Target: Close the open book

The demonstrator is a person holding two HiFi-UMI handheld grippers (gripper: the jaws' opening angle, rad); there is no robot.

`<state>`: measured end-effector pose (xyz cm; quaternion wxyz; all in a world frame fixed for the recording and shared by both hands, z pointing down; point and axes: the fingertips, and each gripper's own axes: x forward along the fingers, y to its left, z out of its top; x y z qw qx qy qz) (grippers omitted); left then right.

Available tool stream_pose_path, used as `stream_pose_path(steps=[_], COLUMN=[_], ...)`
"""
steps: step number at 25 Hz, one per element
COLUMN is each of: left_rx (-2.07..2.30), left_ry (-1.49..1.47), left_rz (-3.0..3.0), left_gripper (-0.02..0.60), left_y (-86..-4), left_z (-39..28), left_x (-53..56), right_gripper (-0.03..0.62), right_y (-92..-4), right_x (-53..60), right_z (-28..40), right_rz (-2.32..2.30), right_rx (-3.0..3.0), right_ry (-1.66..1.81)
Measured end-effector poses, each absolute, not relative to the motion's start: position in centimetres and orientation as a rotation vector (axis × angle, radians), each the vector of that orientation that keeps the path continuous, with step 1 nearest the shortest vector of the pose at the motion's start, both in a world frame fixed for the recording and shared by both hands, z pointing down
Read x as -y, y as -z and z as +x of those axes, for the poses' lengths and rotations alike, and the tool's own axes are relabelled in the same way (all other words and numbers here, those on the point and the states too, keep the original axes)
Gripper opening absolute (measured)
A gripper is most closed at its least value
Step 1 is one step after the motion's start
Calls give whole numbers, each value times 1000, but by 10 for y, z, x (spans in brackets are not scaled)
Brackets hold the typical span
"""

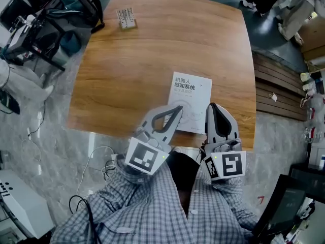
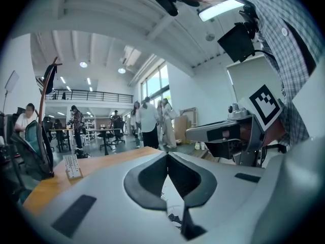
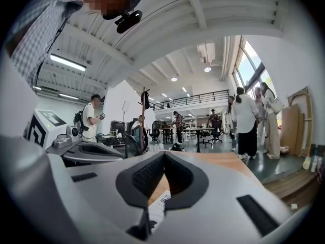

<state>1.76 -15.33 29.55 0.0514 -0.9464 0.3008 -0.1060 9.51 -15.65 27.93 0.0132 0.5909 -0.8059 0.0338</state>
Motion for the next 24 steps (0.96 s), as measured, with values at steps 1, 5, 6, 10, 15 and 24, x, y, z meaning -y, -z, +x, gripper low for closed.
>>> stream_pose_path(steps=[1, 5, 6, 10, 15, 24], left_rx=[-920, -940, -946, -959, -966, -961], left_ry=[320, 314, 309, 303, 300, 312], left_rz=[-2881, -2881, -2884, -2887, -2893, -2896], left_gripper=[11, 11, 11, 11, 11, 11], left_y=[-296, -294, -293, -294, -295, -295], left_z=[16, 12, 11, 9, 6, 4], left_x=[154, 156, 157, 157, 158, 154], right_gripper=[20, 20, 20, 20, 20, 20], right_y=[-280, -280, -280, -282, -283, -283], right_x=[156, 156, 156, 155, 155, 151], right_z=[95, 92, 92, 91, 88, 84], right_rz=[1839, 1834, 1832, 1825, 1818, 1809], right_rx=[2511, 2511, 2511, 2513, 2513, 2515], right_ry=[-107, -113, -114, -118, -127, -125])
